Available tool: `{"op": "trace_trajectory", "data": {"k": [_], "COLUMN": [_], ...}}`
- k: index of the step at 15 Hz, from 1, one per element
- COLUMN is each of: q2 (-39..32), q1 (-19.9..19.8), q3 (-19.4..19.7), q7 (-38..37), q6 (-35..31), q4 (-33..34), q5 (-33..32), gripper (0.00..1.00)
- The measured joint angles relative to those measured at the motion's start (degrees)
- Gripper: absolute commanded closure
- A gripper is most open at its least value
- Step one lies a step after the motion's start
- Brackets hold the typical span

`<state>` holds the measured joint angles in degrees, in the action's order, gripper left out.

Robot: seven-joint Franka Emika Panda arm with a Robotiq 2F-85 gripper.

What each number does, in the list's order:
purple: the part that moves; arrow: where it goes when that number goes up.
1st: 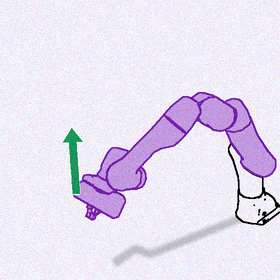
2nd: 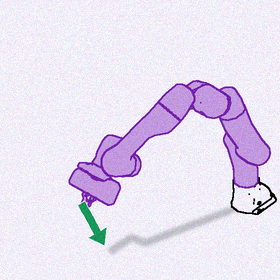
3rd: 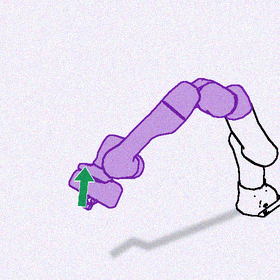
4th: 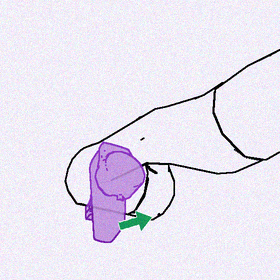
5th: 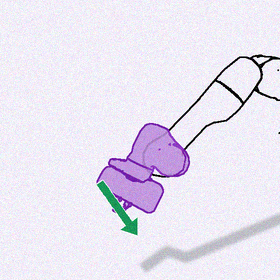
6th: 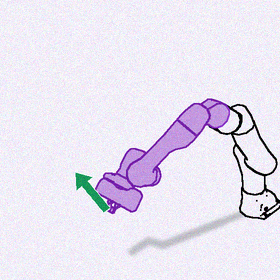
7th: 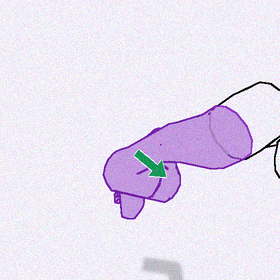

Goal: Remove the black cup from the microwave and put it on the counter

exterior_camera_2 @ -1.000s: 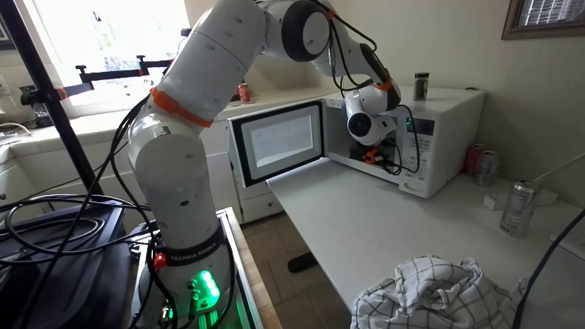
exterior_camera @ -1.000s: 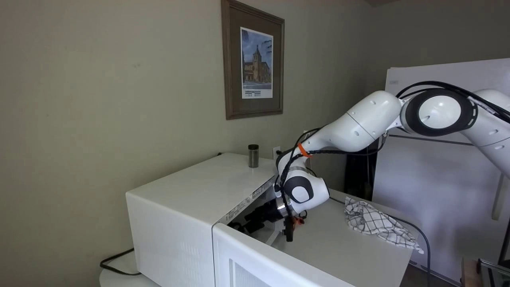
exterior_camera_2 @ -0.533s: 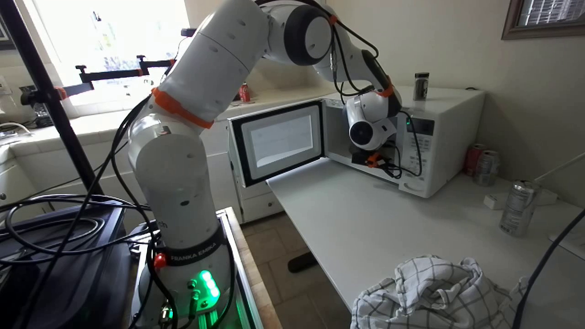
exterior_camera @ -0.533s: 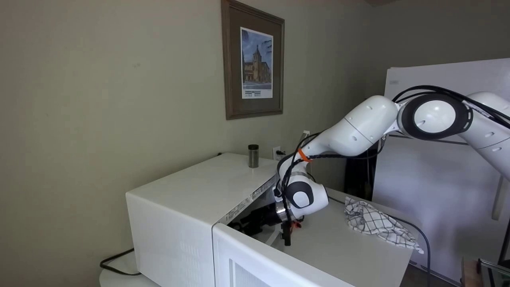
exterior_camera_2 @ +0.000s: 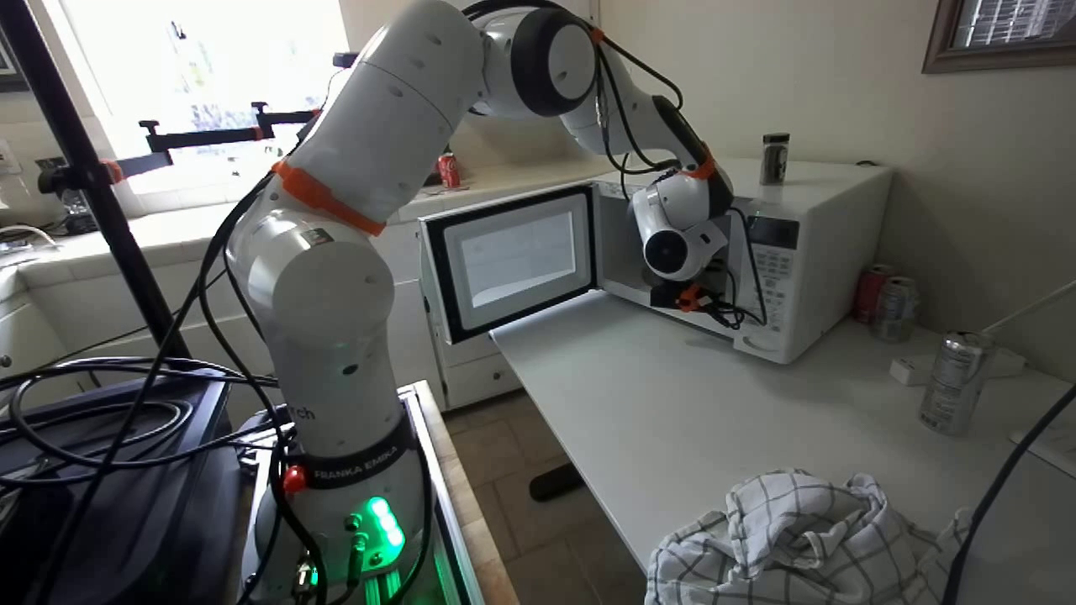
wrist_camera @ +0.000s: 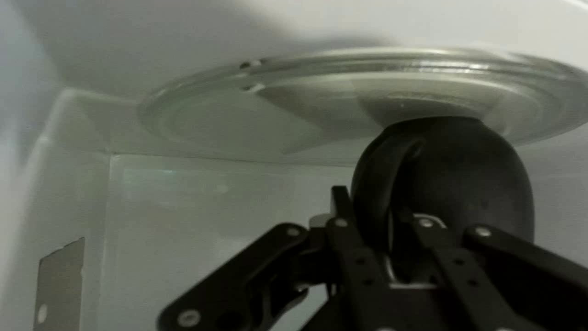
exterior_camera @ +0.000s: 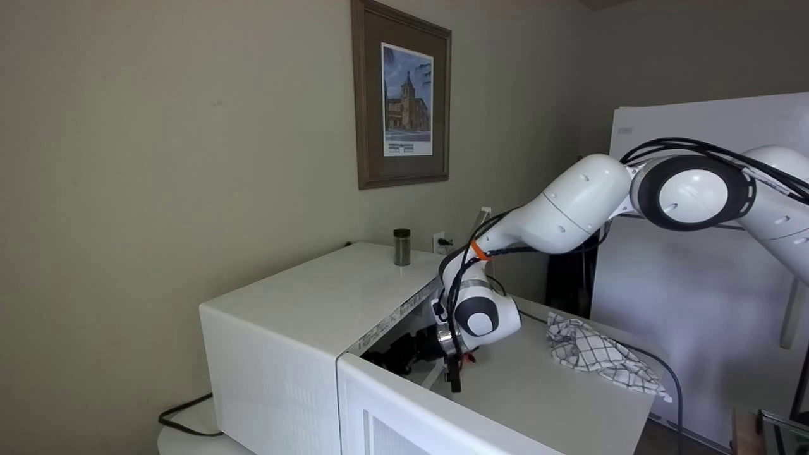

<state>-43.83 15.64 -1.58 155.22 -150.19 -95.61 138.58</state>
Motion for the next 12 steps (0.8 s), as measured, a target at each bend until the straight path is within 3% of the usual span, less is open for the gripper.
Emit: {"op": "trace_trajectory", "data": {"k": [1,12], "q2": [0.01,0.37], "q1": [0.47,1.65], "q3": [0.50,1.59], "q7": [0.00,-0.24], "q6": [0.30,2.36], "q4": [-0.07,-1.23], "q5": [0.00,-0.02], "gripper": [0.95,0.96]}}
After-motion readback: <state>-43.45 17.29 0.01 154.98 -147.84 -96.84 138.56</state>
